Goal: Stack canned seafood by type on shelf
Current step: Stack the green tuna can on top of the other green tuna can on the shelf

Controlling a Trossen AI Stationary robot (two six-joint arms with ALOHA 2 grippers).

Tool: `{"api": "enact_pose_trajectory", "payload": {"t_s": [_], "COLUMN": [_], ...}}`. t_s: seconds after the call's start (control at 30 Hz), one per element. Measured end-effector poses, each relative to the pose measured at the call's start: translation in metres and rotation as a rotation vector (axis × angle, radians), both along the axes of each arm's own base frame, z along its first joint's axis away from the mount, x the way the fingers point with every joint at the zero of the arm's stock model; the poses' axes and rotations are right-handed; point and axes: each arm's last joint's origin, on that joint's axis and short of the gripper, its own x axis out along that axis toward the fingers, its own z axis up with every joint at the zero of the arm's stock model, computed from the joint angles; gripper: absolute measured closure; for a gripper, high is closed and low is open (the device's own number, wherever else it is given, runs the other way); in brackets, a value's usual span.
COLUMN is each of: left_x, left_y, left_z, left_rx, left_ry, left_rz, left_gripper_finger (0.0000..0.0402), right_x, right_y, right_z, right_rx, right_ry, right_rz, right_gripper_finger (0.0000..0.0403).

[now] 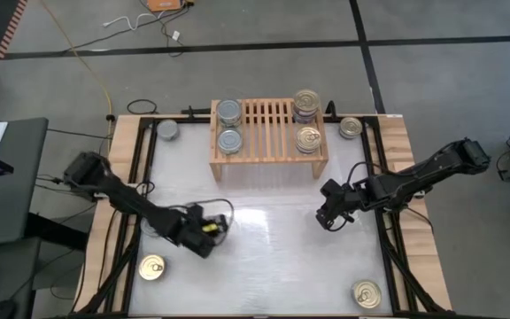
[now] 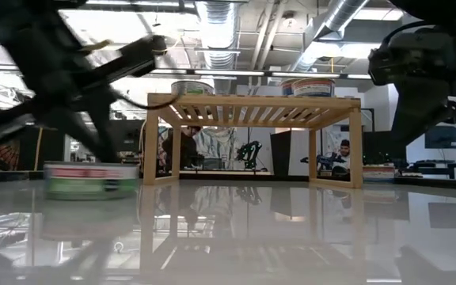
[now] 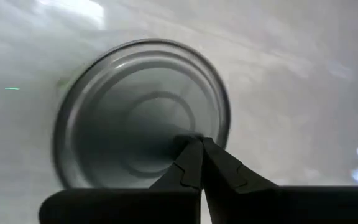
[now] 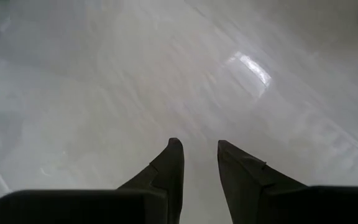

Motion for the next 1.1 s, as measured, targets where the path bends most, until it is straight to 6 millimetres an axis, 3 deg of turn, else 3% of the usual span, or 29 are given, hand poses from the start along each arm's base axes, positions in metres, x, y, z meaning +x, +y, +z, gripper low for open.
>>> {"api": "enact_pose_trajectory", "payload": {"t_s": [0.23, 0.33, 0.47, 0.63, 0.87, 1.1], "left_x": [0.080, 0.107, 0.125, 0.129, 0.113, 0.070], "left_y": [-0.027, -0.026, -0.010, 0.011, 0.021, 0.034], "left_z": [-0.014, -0.006, 0.009, 0.037, 0.075, 0.065], "left_rx": [0.012, 0.056, 0.145, 0.222, 0.315, 0.272], "left_ry": [-0.071, -0.115, -0.121, -0.154, -0.161, -0.240], "left_rz": [-0.113, -0.199, -0.257, -0.298, -0.393, -0.433], "left_gripper_finger": [0.0401, 0.0401, 0.0401, 0.0401, 0.0401, 0.0401], "right_x": [0.003, 0.002, 0.001, 0.004, 0.016, 0.025], "right_y": [0.008, 0.013, 0.017, 0.024, 0.043, 0.065], "right_z": [0.003, 0.004, 0.004, 0.007, 0.007, -0.012], "right_rx": [0.017, 0.022, 0.045, 0.125, 0.184, 0.226], "right_ry": [-0.055, -0.067, -0.067, -0.127, -0.249, -0.275], "right_rz": [0.038, 0.063, 0.052, -0.007, -0.008, -0.168], "right_gripper_finger": [0.0280, 0.0280, 0.0280, 0.0280, 0.0280, 0.0280]}}
